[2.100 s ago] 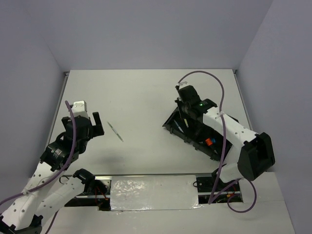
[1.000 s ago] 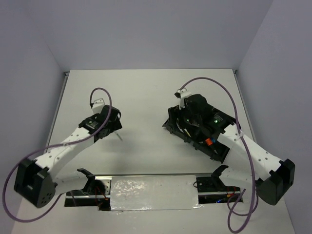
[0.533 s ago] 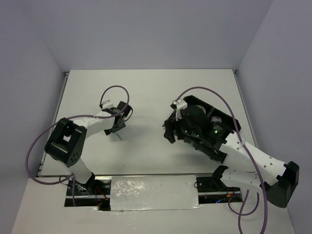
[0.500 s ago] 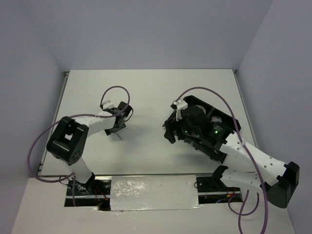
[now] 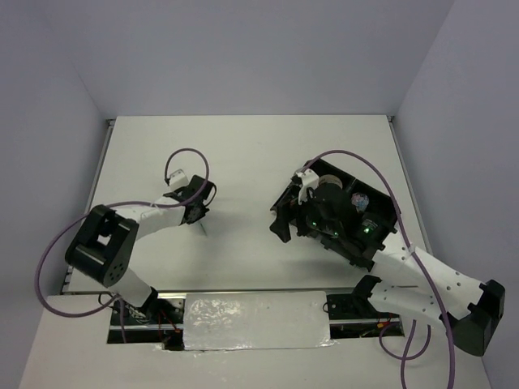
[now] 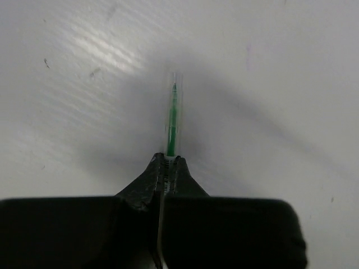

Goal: Sort the stationery into containers
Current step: Pick up the pen from the center of the board, then place the pen in the storage box.

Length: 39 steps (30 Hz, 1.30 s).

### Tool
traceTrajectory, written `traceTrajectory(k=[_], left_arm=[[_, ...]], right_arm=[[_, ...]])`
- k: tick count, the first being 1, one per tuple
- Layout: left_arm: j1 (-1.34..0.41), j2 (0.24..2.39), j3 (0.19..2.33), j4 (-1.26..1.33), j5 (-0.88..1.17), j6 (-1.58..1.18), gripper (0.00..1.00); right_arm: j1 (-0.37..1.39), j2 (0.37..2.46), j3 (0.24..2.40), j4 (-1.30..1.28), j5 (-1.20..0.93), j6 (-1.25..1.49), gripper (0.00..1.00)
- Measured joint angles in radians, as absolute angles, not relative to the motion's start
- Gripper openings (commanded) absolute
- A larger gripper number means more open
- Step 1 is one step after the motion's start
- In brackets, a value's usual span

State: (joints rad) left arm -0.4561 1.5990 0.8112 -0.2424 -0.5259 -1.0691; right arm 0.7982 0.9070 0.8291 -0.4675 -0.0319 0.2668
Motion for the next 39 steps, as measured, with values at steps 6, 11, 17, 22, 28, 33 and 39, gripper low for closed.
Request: traceTrajectory(k=[6, 11, 17, 22, 28, 33, 39], left_arm=[[-0.549, 1.399, 0.669, -0.18, -0.328, -0.994, 0.0], [-0.693, 1.221, 0.614, 0.001, -0.174, -0.95, 0.0], [-0.744, 1.06, 0.513, 0.266, -0.074, -0.945, 0.0], [-0.748, 0.999, 0.42, 0.414, -0.045, -0.947, 0.0], [-0.749, 0.976, 0.356, 0.516, -0.039, -0.976, 0.0], [-0.749, 0.951, 0.339, 0.562, -0.039, -1.0, 0.0], [-0.749, 0.947, 0.339, 0.581, -0.039, -1.003, 0.02]], right_arm=[[0.799, 0.956, 0.706, -0.24, -0.146, 0.385, 1.0], [0.801, 1.067, 0.611, -0.023, -0.173, 0.537, 0.88], [0.802, 1.111, 0.523, 0.227, -0.191, 0.677, 0.71], [0.823, 1.127, 0.472, 0.434, -0.237, 0.739, 0.66], [0.875, 1.202, 0.471, 0.557, -0.251, 0.766, 0.58], [0.906, 1.259, 0.478, 0.568, -0.239, 0.766, 0.52], [0.915, 1.266, 0.492, 0.582, -0.219, 0.752, 0.05]])
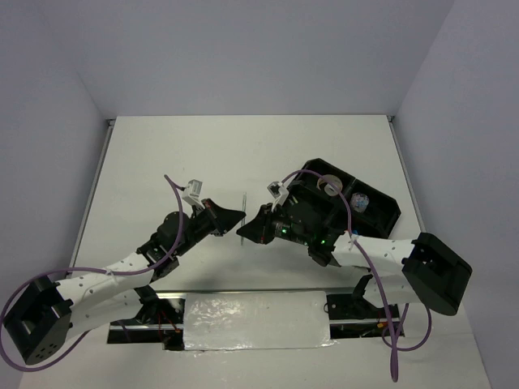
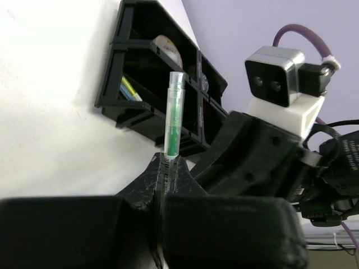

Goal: Sort the stationery into containers
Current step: Place the pen in the storage box.

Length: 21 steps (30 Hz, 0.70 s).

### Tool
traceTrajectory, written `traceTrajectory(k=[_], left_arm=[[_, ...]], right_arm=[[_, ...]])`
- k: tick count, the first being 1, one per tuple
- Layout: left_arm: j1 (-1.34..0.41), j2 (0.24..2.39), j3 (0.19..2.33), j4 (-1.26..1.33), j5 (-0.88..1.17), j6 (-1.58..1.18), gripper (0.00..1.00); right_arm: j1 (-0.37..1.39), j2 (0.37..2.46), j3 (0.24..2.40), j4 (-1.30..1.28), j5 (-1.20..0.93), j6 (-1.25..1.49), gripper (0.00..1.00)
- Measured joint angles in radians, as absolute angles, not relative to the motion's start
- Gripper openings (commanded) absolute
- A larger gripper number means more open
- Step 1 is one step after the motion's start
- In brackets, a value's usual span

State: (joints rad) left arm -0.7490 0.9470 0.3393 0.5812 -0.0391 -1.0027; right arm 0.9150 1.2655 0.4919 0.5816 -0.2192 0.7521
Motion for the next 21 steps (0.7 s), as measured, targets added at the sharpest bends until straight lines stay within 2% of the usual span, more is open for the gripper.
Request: traceTrajectory(k=[1, 4, 5, 6, 7, 13, 21], left_arm=[[-0.749, 0.947, 0.339, 0.588, -0.039, -1.003, 0.05], [-0.748, 0.952, 0.337, 0.608, -0.041, -1.001, 0.45], [-0.748, 0.953, 0.337, 0.609, -0.041, -1.004, 0.79], [-0.748, 0.954, 0.338, 0.605, -0.041, -0.999, 0.96], [-0.748, 0.953, 0.34, 0.593, -0.043, -0.993, 0.99], [-0.749, 0.9, 0.524, 0.22, -0.191, -0.95, 0.99], [-0.735, 0.696, 0.768, -0.25, -0.443, -0.903, 0.99]], right_arm=[[0.915, 1.266, 0.492, 0.579, -0.208, 0.747, 0.0], [0.91, 1.266, 0.494, 0.569, -0.189, 0.756, 0.0], [0.912, 1.266, 0.497, 0.563, -0.186, 0.745, 0.0], [0.913, 1.266, 0.506, 0.543, -0.177, 0.735, 0.0], [0.914, 1.265, 0.521, 0.516, -0.163, 0.722, 0.0], [0.889, 1.257, 0.738, 0.081, 0.054, 0.606, 0.0], [0.653, 1.247, 0.929, -0.456, 0.285, 0.397, 0.0]])
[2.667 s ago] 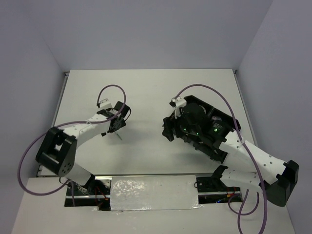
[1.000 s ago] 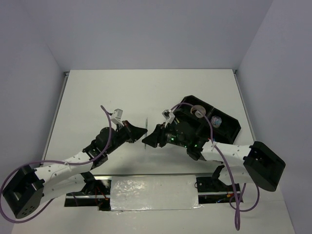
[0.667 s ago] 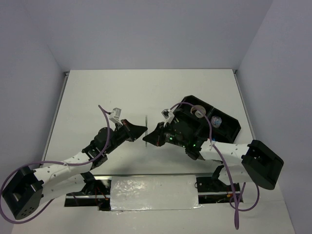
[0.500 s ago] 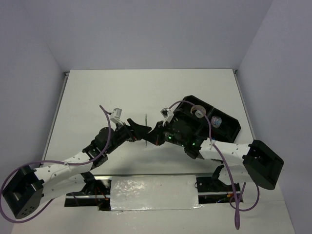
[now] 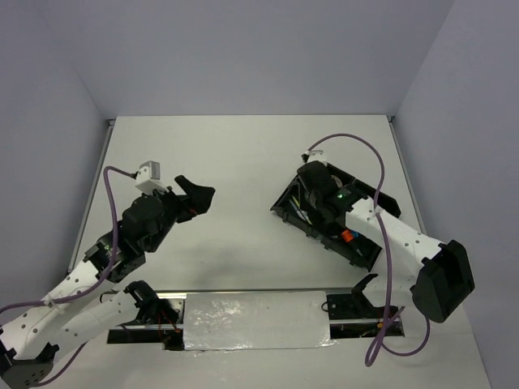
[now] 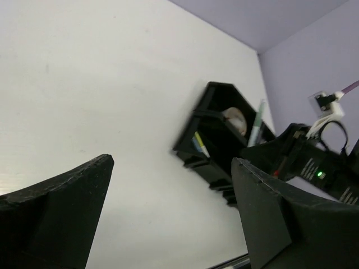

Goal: Sort the stationery into containers
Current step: Place the pen in the storage box.

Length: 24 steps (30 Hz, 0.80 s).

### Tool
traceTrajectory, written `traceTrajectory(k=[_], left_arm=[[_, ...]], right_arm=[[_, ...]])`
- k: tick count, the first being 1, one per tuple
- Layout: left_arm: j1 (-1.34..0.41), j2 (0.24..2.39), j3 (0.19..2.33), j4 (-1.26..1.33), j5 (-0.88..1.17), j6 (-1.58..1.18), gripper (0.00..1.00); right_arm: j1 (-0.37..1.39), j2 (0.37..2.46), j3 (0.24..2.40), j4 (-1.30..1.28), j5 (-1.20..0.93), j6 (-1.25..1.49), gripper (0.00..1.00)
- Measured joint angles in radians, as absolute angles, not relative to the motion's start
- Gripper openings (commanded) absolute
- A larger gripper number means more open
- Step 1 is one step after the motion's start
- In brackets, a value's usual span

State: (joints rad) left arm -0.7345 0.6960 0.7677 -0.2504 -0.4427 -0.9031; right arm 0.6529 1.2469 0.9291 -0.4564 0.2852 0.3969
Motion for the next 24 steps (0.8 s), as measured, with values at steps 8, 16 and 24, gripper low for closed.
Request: traceTrajectory(k=[8, 16, 24], left_arm=[[-0.735, 0.697, 0.863, -0.575, -0.409, -0.782, 0.99], [-0.735, 0.622, 0.883, -0.756, -0.376, -0.676, 0.99], [-0.735, 0.558, 0.913, -0.786, -0.363, -0.624, 0.99]], right_arm=[[0.574, 1.328, 1.03, -0.74, 0.39, 0.194, 0.04], [0.574, 1.417, 1.044, -0.795, 0.344, 0.055, 0.1], [0.574, 1.429, 1.05, -0.784, 0.312, 0.028, 0.16]])
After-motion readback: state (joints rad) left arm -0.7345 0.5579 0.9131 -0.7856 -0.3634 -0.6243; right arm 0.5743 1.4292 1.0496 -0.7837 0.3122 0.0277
